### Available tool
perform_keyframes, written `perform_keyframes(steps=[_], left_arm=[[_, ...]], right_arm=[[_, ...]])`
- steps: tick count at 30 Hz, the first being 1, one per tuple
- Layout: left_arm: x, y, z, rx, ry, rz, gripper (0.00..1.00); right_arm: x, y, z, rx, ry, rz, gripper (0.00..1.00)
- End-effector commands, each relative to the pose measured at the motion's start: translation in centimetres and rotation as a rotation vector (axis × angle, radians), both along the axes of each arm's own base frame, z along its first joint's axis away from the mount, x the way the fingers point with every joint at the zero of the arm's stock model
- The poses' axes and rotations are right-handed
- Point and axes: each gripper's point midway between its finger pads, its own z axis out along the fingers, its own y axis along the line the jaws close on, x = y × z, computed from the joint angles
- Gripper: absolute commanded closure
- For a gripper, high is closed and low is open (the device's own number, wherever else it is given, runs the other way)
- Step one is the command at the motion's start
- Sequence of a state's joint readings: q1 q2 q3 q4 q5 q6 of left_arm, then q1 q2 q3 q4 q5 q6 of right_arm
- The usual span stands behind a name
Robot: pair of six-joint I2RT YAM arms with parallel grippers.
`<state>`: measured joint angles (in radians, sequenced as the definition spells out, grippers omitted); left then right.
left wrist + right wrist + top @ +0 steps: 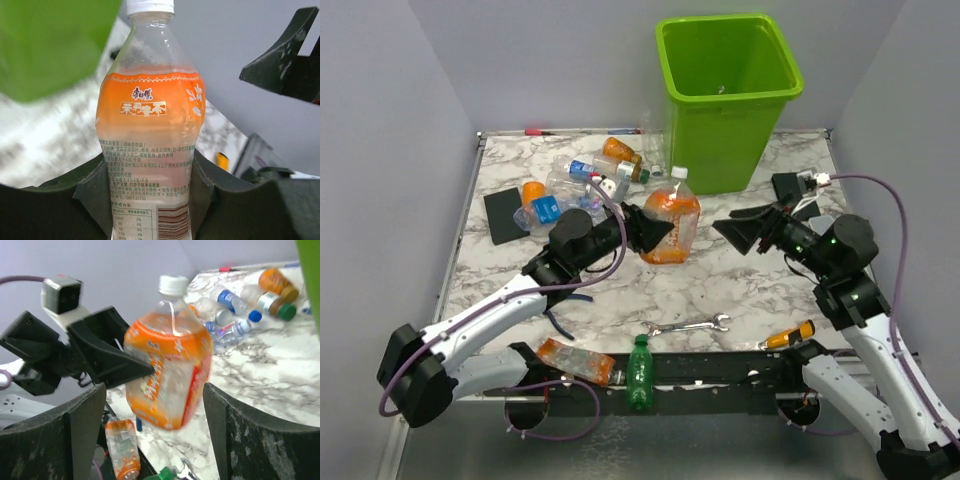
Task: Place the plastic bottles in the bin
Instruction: Pick up the plastic bottle at the center of the board.
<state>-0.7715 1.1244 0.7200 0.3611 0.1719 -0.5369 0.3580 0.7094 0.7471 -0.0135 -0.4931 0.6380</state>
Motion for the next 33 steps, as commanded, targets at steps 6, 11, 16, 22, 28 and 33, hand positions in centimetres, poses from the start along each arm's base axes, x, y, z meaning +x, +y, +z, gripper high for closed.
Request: perform_keyframes(steps=[6,11,16,22,28,33], left_arm=[[0.4,3.5,5.5,0.302,-0.640,0.021,0.64],[0.2,5.5,3.7,0.320,-0.785,0.137,0.72],[-0.2,7.1,4.8,0.264,-0.820,0.228,0.75],[-0.8,7.7,4.6,0.230,-0.799,0.240,0.75],[-1.0,7.3,4.6,0.226,-0.798,0.231,0.75],[-1.0,7.4,4.4,0.230,-0.795,0.234,0.76]], right_arm=[[2.2,-0.9,6.6,-0.161,-0.074,-0.072,0.20],[3.6,1.8,9.9,-0.194,-0.135,-0.034,0.12],[4.4,6.7,8.2,-0.297,-0.112,-0.014,0.11],[5.4,9.3,5.3,-0.289,-0.046,-0.041,0.15],[5.9,11.1,4.4,-0.209,-0.014,-0.035,0.22],[6.0,12.1,4.9,-0.186,-0.038,-0.016,0.22]])
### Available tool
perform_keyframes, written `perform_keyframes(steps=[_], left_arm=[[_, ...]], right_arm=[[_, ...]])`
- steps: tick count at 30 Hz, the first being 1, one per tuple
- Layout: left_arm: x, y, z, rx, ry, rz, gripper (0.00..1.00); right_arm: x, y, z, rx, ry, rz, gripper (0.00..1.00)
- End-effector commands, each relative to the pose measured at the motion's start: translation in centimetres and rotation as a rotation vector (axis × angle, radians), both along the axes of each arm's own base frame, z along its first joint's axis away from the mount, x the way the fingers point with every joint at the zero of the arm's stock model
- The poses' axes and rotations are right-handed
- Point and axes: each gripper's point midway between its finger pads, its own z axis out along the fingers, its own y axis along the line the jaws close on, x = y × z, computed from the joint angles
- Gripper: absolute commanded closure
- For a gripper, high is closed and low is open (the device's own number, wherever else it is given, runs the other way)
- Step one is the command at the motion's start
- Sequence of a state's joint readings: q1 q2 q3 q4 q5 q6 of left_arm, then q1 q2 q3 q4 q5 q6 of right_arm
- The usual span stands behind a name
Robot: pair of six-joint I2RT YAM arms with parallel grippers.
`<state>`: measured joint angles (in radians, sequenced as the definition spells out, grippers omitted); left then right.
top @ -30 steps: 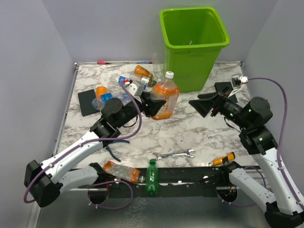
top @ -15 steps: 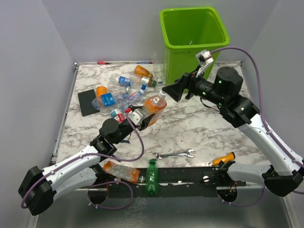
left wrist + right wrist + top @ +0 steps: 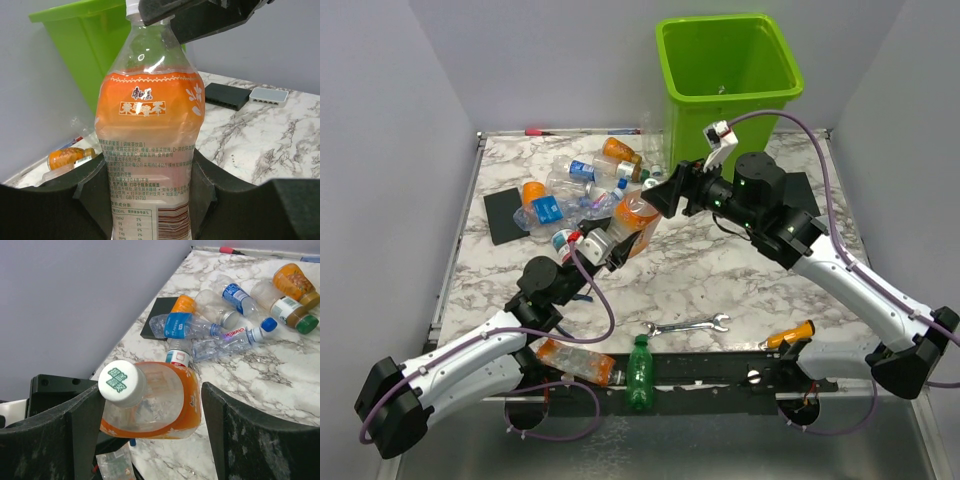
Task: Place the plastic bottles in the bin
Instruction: Pick up the plastic bottle at the center of the board.
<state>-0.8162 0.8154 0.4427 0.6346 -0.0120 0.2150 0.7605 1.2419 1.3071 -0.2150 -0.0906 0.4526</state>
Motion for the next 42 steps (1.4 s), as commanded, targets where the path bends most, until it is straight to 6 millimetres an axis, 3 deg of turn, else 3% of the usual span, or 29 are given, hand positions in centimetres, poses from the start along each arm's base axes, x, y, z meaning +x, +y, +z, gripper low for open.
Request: perform_keyframes(steps=[1,4,13,16,18,19,22,25,30,36,38,42], left_arm=[[-0.4,0.0,0.9,-0.030,-0.032,-0.003,0.76],[-0.4,-0.1,0.9,-0.031,-0.028,-0.007,0.76],[-0.5,-0.1,0.8,-0.040,-0.017,-0.005,0.73],[-0.5,-0.1,0.8,-0.050,-0.009,-0.005,0.54],[-0.6,0.1,0.9,-0.056,-0.008,0.000,0.39],[-0.6,0.2,1.0,-0.061,-0.008,0.004,0.33],[-0.5,0.5,1.2,-0.079,-0.003,0.019,0.22],[-0.1,1.3,1.6,-0.146,0.015,0.064,0.01],[0.5,3.2,2.3,-0.251,0.039,0.154,0.01],[2.4,6.5,1.7,-0.301,0.077,0.367,0.01],[2.9,7.9,1.3,-0.308,0.087,0.450,0.01],[3.6,11.0,0.8,-0.335,0.114,0.628,0.01]], right_arm=[[0.9,1.0,0.9,0.044,-0.031,-0.017,0.22],[1.2,1.8,0.3,0.029,-0.021,-0.005,0.25],[1.6,3.1,-1.0,0.015,-0.007,0.024,0.65],[1.6,2.9,-0.6,0.008,-0.026,0.025,0.78],[1.5,2.5,-0.1,0.001,-0.042,0.019,0.96],[1.5,2.3,0.1,-0.006,-0.048,0.012,0.99],[1.2,1.6,1.0,-0.011,-0.071,0.005,1.00],[0.9,0.5,2.3,-0.023,-0.102,-0.017,1.00],[1.1,-3.5,7.1,-0.076,-0.232,-0.153,1.00],[1.9,-10.5,19.9,-0.064,-0.553,-0.456,1.00],[2.7,-12.6,23.0,-0.060,-0.638,-0.595,1.00],[6.3,-15.4,25.8,-0.046,-0.718,-0.827,1.00]])
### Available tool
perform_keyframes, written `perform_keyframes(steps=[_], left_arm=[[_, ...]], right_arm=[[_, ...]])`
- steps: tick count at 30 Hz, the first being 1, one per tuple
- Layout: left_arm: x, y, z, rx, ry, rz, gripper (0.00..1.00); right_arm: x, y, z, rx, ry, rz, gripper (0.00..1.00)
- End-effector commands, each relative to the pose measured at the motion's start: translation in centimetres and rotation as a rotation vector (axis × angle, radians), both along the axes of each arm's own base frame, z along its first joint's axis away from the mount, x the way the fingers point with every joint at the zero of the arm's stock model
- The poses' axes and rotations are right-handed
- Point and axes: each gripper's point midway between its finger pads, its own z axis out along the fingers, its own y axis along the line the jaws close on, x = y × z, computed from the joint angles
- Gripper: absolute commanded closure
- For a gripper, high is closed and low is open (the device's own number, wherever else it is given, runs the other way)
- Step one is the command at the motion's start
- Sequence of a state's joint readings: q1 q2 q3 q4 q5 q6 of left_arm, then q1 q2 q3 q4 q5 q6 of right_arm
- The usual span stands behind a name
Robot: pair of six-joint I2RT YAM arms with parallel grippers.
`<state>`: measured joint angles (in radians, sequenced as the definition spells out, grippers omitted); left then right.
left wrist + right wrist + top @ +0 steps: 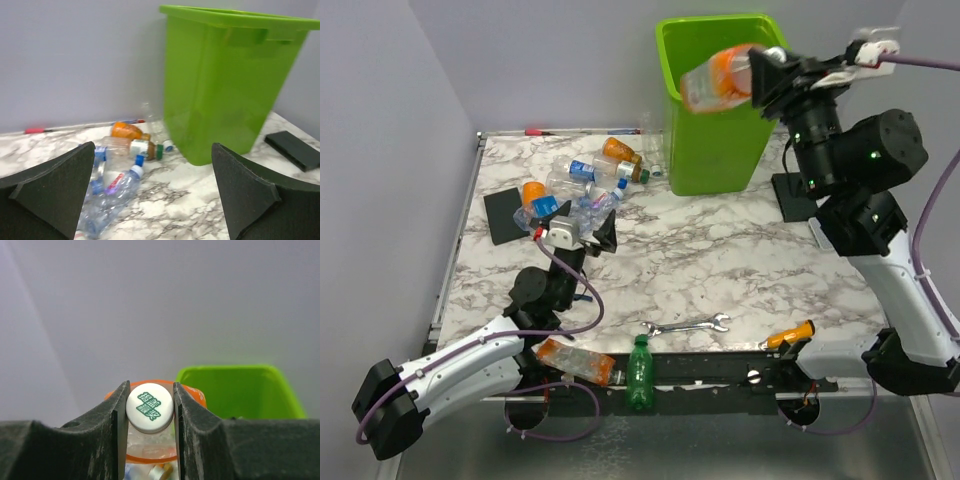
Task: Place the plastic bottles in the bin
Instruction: Pick up the plastic bottle at the center of the board, then place the plastic bottle in the trash bin.
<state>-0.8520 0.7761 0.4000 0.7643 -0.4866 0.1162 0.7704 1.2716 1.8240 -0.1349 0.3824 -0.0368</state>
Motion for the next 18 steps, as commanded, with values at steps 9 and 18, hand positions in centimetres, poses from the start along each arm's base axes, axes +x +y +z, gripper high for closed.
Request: perform_keyframes(steps=[9,18], left_arm=[[0.4,8.4,-0.6,-0.122,0.078,0.423,0.01],[0.5,8.0,-0.9,-0.103,0.075,0.404,0.01]], right_arm=[[15.1,-9.9,0.4,0.280,-0.116,-0.401,1.00],[24.1,-7.3,-4.9,0.171,0.000,-0.376,1.00]])
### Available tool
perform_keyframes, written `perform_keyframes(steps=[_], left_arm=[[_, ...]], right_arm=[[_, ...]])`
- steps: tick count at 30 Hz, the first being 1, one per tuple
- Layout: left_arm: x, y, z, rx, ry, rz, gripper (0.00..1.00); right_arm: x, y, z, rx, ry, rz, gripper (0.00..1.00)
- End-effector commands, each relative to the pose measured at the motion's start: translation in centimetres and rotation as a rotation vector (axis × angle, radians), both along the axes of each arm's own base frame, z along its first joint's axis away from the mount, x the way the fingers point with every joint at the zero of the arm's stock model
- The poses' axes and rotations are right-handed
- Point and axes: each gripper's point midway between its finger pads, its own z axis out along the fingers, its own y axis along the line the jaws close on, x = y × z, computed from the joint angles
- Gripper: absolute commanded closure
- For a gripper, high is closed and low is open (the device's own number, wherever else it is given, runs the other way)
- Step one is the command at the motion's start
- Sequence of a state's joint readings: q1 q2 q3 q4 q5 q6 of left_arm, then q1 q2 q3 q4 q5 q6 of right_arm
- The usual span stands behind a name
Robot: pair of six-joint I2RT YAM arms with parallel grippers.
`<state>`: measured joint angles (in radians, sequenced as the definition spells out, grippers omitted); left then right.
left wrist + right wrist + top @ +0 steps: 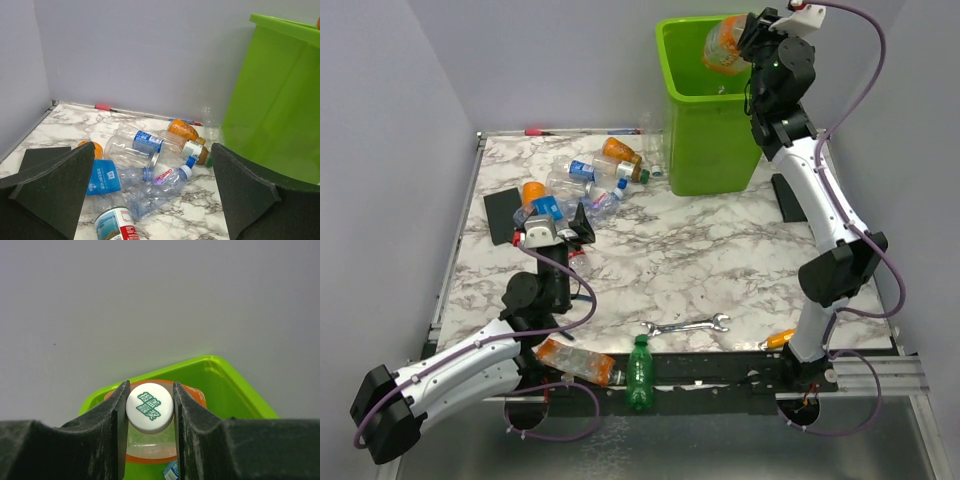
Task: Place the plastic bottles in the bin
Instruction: Place the plastic bottle in the trash bin.
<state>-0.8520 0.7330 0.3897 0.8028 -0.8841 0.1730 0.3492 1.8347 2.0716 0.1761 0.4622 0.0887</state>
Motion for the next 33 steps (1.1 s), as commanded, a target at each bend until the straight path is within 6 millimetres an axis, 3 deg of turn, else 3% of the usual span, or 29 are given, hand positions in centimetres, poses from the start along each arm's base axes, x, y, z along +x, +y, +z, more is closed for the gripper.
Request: perform_keyframes(steps=[1,5,6,7,8,10,13,16,19,22,25,27,29,31,33], left_arm=[[0.0,0.4,-0.5,0.007,0.009,0.023,0.01],[0.2,0.2,-0.9,0.022,0.016,0.023,0.01],[0.2,0.2,-0.9,0.025,0.018,0.023,0.01],[0.2,0.1,-1.0,0.028,0.019,0.021,0.01],[0.2,0.1,-1.0,0.031,0.020,0.020,0.01],[0.3,0.0,-1.2,0.038,0.025,0.018,0.01],[0.4,-0.2,-1.4,0.035,0.029,0.013,0.01],[0.5,-0.5,-1.5,0.026,0.031,0.003,0.01],[0.6,-0.8,-1.7,0.016,0.033,-0.010,0.01],[0.6,-1.0,-1.9,0.013,0.038,-0.021,0.01],[0.7,-1.3,-2.1,0.014,0.045,-0.029,0.01],[0.8,-1.6,-2.3,0.021,0.050,-0.038,0.01],[0.9,-1.9,-2.7,0.039,0.061,-0.047,0.01],[1.0,-2.2,-3.0,0.057,0.072,-0.053,0.01],[1.2,-2.6,-3.4,0.081,0.085,-0.066,0.01]], right_arm=[[1.1,1.3,0.7,0.016,-0.029,0.080,1.00],[3.3,2.8,-2.7,0.004,0.037,0.129,1.00],[3.7,3.3,-3.3,0.000,0.048,0.151,0.92],[4.1,3.9,-3.7,-0.008,0.059,0.179,0.74],[4.3,4.4,-3.9,-0.014,0.065,0.201,0.50],[4.5,4.9,-4.1,-0.006,0.069,0.230,0.25],[3.8,5.4,-2.5,0.027,0.045,0.267,0.16],[2.1,5.7,0.3,0.061,-0.006,0.318,0.13],[-0.7,6.0,3.6,0.097,-0.063,0.384,0.11],[-4.7,7.5,6.6,0.096,-0.107,0.472,0.08],[-9.7,10.0,7.6,0.065,-0.109,0.588,0.09],[-13.7,12.2,6.5,0.028,-0.086,0.713,0.09],[-17.4,14.0,3.7,-0.009,-0.034,0.815,0.10],[-20.4,14.9,-0.3,-0.015,0.050,0.891,0.11],[-22.4,14.9,-5.8,0.000,0.188,0.935,0.12]])
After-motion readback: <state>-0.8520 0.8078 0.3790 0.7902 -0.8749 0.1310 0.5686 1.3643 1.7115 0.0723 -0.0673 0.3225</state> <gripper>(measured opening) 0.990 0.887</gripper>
